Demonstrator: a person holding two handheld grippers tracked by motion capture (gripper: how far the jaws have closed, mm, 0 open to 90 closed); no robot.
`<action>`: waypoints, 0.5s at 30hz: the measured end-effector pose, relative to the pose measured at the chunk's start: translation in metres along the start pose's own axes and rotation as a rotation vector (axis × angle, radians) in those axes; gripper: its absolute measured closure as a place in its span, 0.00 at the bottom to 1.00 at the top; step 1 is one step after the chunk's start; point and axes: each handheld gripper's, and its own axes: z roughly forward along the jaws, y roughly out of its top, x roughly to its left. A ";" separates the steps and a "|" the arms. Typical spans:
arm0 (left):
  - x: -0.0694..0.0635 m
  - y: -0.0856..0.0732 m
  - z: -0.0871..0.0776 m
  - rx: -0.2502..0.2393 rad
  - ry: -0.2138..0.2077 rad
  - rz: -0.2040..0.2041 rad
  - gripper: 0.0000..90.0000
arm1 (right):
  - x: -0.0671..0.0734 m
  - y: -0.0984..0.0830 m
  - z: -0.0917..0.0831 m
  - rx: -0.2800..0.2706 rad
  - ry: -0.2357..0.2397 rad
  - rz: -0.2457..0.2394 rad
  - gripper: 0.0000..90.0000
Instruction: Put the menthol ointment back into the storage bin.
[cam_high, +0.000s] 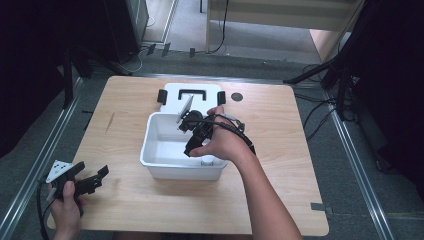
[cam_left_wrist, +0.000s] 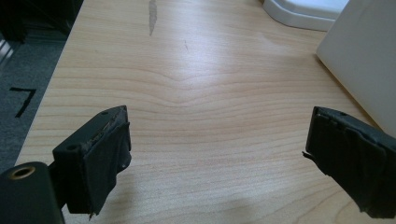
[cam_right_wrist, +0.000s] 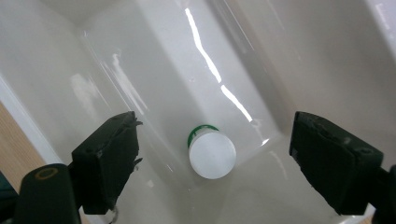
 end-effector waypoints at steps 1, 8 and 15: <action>0.000 0.000 0.000 0.000 0.000 0.000 0.08 | 0.000 -0.002 -0.004 -0.016 -0.006 0.008 0.17; 0.000 0.000 0.000 0.001 -0.001 0.001 0.08 | -0.004 -0.011 -0.016 -0.069 -0.024 0.034 0.17; 0.000 0.000 0.000 -0.001 0.000 0.001 0.08 | -0.008 -0.027 -0.022 -0.095 -0.030 0.052 0.16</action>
